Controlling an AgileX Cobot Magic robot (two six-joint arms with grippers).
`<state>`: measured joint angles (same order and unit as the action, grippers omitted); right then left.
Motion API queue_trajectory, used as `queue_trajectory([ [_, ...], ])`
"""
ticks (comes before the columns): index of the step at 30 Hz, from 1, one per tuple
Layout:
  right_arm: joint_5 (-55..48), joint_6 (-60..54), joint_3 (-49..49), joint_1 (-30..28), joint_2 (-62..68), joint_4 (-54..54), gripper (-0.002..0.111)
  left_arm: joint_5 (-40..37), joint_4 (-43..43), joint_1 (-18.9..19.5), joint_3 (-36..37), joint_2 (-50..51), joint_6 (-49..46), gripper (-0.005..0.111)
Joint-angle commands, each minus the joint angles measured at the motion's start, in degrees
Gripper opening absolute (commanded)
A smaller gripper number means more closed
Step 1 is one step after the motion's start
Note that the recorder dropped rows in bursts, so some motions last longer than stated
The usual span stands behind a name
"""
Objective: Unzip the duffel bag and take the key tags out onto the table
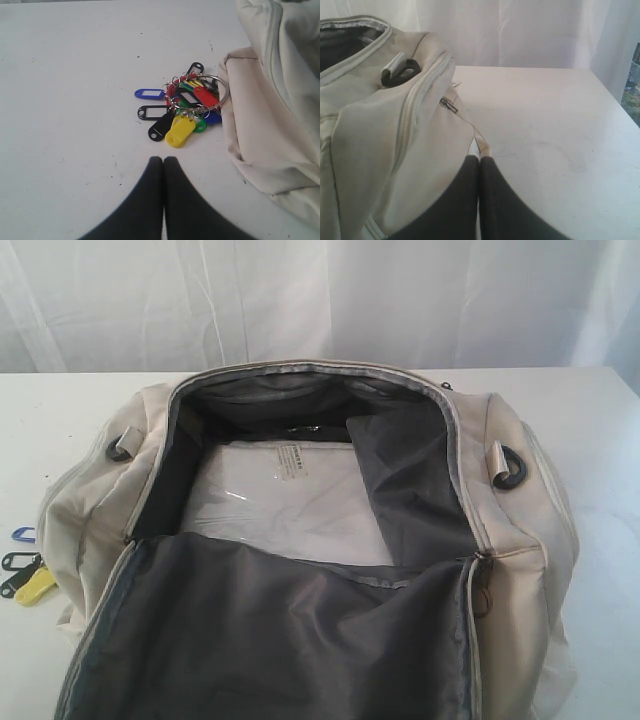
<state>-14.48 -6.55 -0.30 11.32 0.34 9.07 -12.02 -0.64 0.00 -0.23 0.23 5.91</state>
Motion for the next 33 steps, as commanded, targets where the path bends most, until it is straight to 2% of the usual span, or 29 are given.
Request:
queue_trajectory([
  [1, 0.4, -0.3, 0.3, 0.1, -0.3, 0.1, 0.000, 0.0, 0.3, -0.1, 0.2, -0.2, 0.2, 0.000],
  [33, 0.4, -0.3, 0.3, 0.1, -0.3, 0.1, 0.000, 0.0, 0.3, -0.7, 0.2, -0.2, 0.2, 0.000],
])
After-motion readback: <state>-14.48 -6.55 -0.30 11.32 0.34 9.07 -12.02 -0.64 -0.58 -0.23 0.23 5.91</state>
